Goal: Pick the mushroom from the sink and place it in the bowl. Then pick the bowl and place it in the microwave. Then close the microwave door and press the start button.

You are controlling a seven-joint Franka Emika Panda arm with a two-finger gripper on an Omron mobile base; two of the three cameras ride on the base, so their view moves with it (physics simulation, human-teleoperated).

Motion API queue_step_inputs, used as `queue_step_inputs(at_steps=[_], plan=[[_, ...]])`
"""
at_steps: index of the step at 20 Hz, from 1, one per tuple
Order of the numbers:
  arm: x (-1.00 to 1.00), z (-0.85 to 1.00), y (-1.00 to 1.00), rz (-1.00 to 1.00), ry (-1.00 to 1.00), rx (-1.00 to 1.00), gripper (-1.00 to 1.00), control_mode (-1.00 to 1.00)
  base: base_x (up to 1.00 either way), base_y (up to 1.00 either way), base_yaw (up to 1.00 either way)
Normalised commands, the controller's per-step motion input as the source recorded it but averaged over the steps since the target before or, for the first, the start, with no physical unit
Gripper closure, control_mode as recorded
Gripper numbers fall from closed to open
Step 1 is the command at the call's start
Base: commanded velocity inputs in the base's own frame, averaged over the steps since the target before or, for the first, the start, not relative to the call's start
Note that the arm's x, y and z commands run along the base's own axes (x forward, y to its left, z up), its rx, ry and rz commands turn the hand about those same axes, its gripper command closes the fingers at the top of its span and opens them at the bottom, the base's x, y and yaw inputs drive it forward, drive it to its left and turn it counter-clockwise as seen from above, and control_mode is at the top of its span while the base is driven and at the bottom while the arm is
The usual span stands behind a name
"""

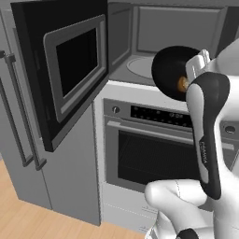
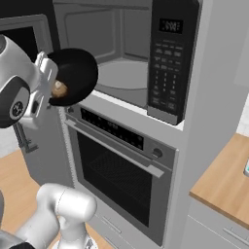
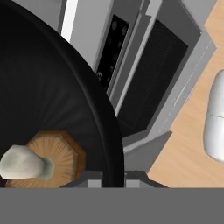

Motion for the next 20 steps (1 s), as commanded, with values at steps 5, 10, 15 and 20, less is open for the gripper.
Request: queue_step_inputs(at_steps=[5, 10, 15, 20], plan=[[0.50, 0.05, -0.14, -0.09, -0.01, 0.00, 1.00, -1.00, 0.00, 0.00, 0.00], [0.40, 0.13, -0.14, -0.09, -0.03, 0.00, 1.00, -1.00, 0.00, 0.00, 0.00], [0.32, 0.04, -0.15, -0.03, -0.01, 0.00, 1.00, -1.00, 0.00, 0.00, 0.00], [0.52, 0.00, -0.21, 0.00, 0.00, 0.00, 1.00, -1.00, 0.00, 0.00, 0.00]])
